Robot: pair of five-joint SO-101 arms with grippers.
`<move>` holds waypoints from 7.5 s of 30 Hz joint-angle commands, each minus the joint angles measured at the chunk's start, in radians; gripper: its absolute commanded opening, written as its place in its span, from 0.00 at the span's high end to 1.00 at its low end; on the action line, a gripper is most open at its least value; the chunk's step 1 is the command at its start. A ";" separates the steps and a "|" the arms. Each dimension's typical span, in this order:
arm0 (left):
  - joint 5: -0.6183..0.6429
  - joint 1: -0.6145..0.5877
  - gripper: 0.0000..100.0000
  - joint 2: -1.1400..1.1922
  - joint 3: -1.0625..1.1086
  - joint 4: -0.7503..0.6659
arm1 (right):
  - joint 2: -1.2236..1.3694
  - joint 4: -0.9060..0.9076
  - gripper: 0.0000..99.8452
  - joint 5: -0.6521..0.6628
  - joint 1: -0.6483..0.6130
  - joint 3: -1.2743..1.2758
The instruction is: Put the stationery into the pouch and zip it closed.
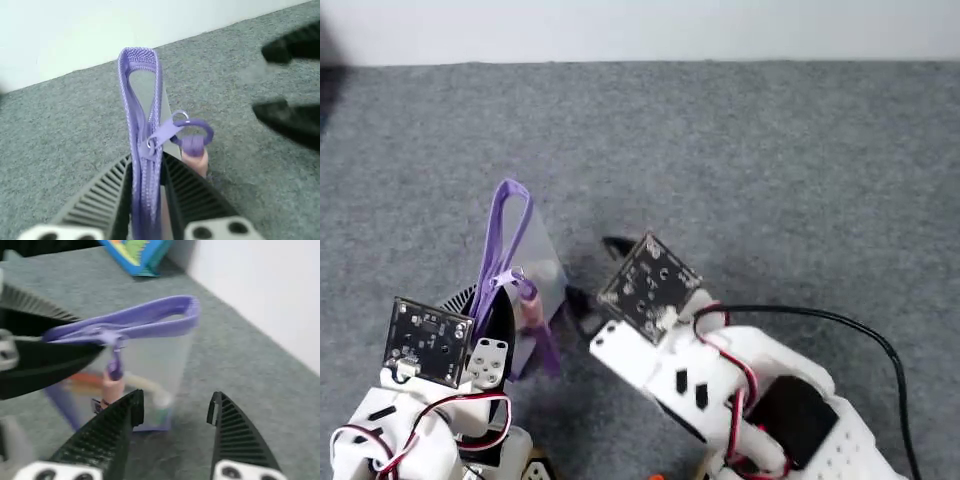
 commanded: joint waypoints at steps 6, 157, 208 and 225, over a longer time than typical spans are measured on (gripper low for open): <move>-0.014 0.002 0.99 0.000 -0.045 0.002 | -0.033 0.070 0.81 -0.044 -0.142 -0.020; 0.325 -0.391 0.65 0.002 0.170 -0.132 | 0.573 0.717 0.75 -0.278 0.886 -0.278; 0.273 -0.106 0.99 -0.241 0.443 -0.164 | -0.661 0.378 0.99 -0.048 0.892 0.572; -0.012 -0.112 0.99 -0.279 0.852 -0.341 | -0.731 0.213 0.99 0.014 0.886 1.034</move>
